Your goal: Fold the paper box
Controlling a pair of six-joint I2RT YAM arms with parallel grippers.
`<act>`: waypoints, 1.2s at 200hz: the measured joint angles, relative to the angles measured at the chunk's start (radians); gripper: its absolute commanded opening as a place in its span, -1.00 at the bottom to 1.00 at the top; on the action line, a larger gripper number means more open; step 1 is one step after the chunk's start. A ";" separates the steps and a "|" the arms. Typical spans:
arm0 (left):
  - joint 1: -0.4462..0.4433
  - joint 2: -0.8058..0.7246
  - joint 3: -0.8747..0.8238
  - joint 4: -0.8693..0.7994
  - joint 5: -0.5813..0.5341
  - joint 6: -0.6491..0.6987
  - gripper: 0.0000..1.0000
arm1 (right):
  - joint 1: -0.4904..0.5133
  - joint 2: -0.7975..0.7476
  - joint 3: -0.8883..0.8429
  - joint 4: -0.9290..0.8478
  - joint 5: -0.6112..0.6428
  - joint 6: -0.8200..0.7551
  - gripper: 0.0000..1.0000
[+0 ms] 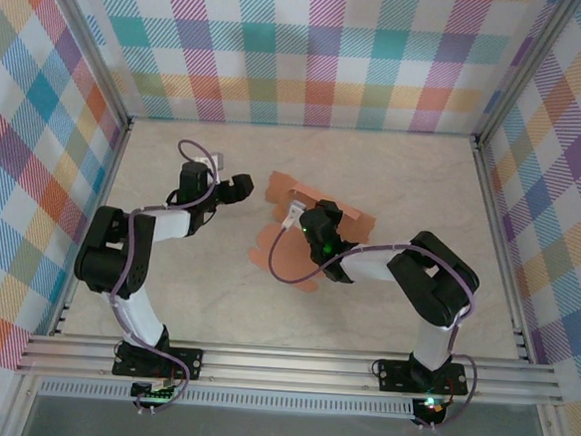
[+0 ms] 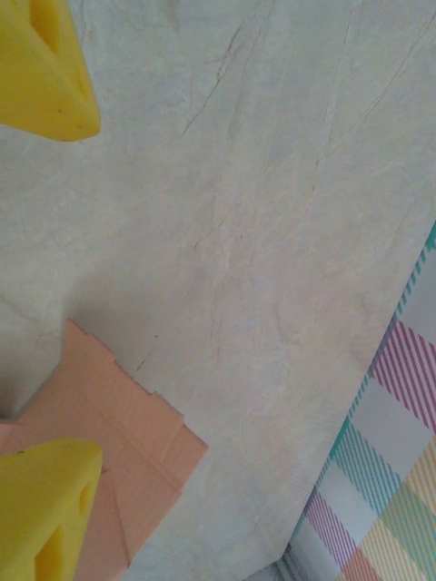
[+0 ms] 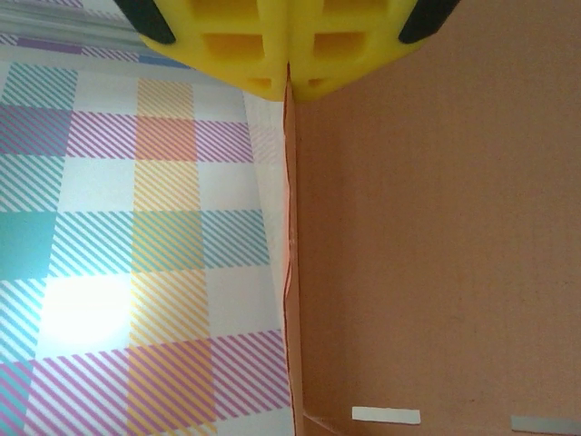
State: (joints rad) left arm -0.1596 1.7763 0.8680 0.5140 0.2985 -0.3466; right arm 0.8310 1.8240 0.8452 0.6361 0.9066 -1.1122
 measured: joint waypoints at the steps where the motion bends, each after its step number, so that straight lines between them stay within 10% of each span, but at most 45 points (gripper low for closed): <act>1: 0.000 0.002 0.002 -0.001 0.000 0.000 0.67 | 0.000 -0.001 0.000 0.000 -0.002 0.000 -1.00; 240: 0.045 0.280 0.307 -0.175 0.105 -0.013 0.46 | 0.042 0.223 -0.084 0.640 -0.088 -0.419 -1.00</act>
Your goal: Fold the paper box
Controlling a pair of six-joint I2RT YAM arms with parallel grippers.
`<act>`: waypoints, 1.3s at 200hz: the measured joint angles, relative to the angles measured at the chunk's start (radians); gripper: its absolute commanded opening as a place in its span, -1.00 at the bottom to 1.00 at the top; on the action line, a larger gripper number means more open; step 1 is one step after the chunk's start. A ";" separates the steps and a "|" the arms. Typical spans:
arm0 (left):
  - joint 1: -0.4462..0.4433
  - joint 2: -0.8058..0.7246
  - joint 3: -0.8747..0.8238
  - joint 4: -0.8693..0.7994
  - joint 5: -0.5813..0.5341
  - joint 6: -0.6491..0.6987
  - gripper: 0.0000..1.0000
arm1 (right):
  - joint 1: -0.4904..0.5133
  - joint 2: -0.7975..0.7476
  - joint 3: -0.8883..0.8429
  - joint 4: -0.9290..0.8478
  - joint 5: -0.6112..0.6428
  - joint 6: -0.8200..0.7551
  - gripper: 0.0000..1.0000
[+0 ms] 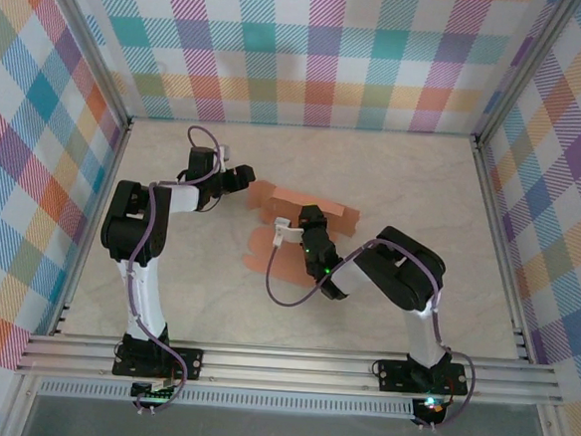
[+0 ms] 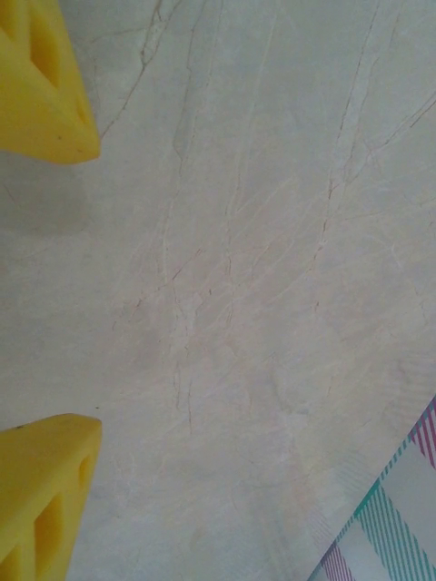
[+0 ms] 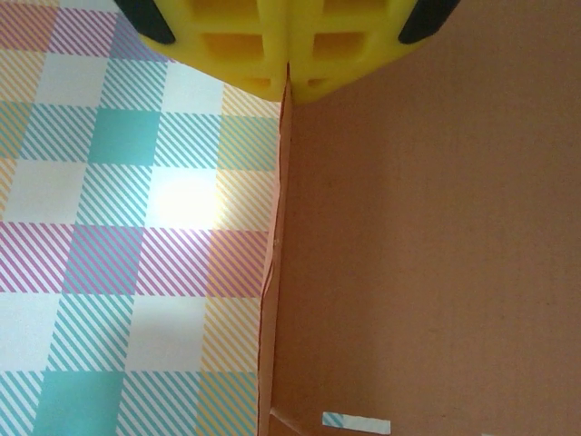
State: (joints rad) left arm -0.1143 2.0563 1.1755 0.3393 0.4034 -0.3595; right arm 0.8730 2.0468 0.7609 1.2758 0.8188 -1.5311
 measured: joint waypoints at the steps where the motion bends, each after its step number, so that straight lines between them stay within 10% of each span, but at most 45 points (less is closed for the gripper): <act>1: 0.000 0.000 0.000 0.000 0.000 0.000 0.46 | 0.000 0.001 0.000 0.004 0.001 0.000 -1.00; 125: -0.001 0.031 -0.014 0.017 0.192 0.027 -0.08 | 0.005 -0.023 -0.045 0.030 0.023 0.059 -1.00; 260: -0.049 -0.084 -0.220 0.205 0.359 0.182 -0.08 | 0.005 -0.035 -0.056 0.025 0.037 0.090 -1.00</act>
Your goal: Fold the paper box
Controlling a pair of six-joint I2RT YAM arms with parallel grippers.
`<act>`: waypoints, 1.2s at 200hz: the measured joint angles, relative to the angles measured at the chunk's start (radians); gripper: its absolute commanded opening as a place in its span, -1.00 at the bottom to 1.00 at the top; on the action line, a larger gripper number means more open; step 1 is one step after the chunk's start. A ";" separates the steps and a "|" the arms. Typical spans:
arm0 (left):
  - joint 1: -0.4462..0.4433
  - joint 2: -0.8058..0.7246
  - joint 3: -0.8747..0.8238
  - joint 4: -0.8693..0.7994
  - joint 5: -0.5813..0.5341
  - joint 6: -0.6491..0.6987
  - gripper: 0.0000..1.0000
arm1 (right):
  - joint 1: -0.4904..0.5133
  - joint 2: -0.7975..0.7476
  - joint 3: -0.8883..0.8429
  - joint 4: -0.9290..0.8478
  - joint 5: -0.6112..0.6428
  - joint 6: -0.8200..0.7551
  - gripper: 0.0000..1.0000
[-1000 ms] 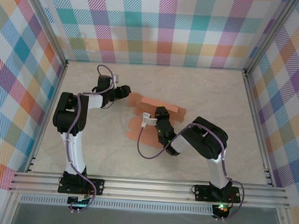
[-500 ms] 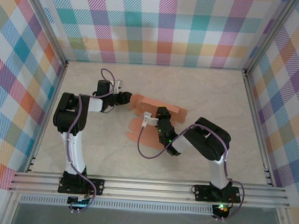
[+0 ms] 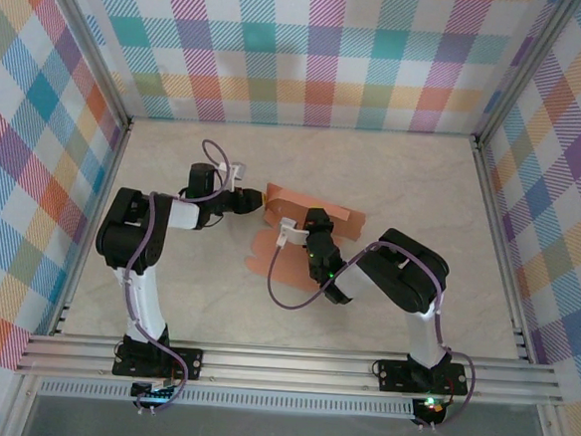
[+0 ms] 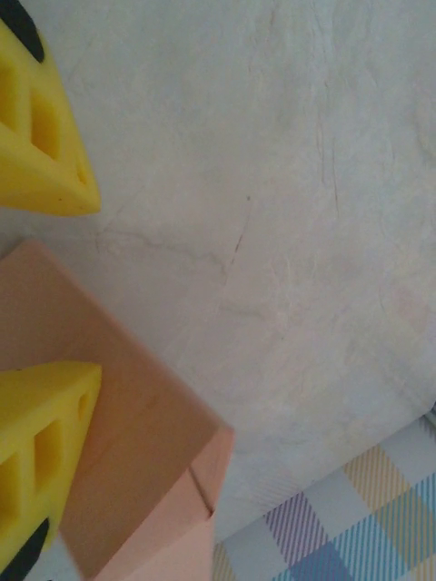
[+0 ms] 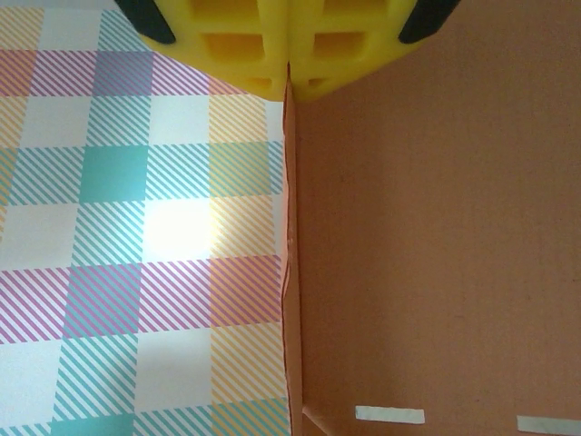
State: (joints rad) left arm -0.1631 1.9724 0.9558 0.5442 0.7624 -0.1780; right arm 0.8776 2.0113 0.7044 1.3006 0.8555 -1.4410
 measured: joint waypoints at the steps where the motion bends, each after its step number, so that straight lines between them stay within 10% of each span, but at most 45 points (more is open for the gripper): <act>1: -0.001 0.000 0.000 0.002 0.001 0.002 -0.08 | 0.000 0.000 0.000 0.000 0.000 0.000 -1.00; 240: 0.010 -0.428 -0.449 0.052 -0.369 -0.139 0.00 | 0.168 -0.354 -0.209 -0.318 -0.002 0.148 -1.00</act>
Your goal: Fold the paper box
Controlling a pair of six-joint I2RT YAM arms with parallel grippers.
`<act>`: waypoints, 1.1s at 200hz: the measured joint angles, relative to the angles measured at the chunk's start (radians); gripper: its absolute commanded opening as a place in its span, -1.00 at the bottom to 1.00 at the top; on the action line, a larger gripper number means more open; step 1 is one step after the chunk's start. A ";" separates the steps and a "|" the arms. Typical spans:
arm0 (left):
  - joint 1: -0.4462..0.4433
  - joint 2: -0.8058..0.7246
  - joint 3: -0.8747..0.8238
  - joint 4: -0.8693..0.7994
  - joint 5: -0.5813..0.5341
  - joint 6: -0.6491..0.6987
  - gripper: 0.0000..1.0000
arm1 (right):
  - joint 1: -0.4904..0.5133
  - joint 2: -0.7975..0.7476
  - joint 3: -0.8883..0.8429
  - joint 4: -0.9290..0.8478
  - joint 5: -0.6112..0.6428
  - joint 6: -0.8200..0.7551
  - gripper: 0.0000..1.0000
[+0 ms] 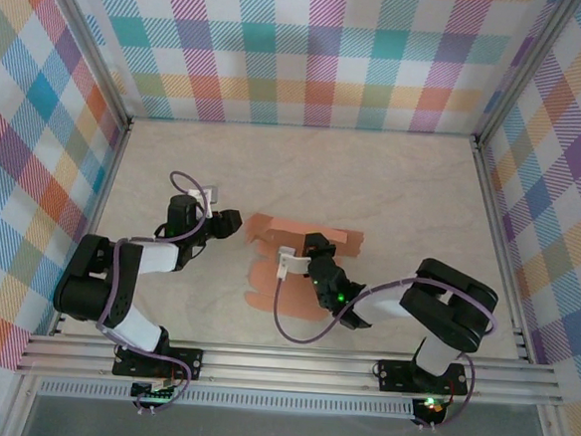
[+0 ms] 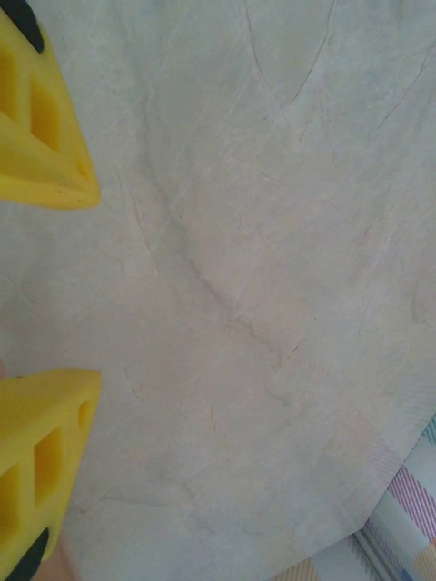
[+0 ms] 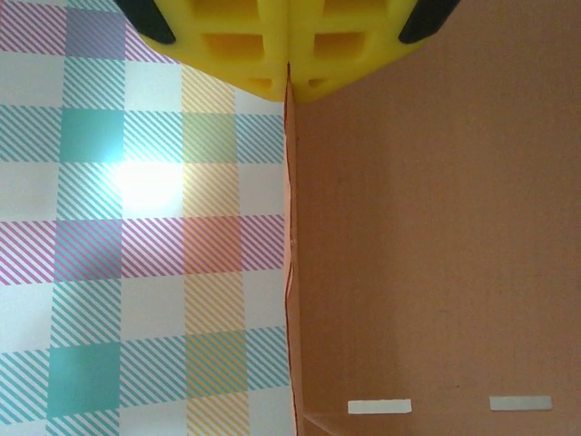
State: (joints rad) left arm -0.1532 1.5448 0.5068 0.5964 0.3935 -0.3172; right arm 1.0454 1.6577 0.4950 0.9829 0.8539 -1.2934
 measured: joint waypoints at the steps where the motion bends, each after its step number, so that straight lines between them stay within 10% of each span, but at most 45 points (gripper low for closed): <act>1: 0.000 0.000 0.000 0.000 0.000 0.000 -0.01 | 0.000 -0.001 -0.002 0.000 0.000 0.000 -1.00; 86: -0.005 0.016 0.026 -0.040 -0.010 0.037 0.06 | 0.003 0.167 -0.075 0.296 0.027 -0.156 -1.00; 220: -0.101 0.119 0.108 -0.073 0.008 0.138 -0.03 | 0.003 -0.020 -0.084 0.159 0.027 -0.106 -1.00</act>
State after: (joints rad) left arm -0.2539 1.6634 0.6147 0.5232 0.4019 -0.1795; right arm 1.0489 1.6375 0.4110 1.1423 0.8806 -1.3994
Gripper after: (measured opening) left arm 0.499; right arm 0.046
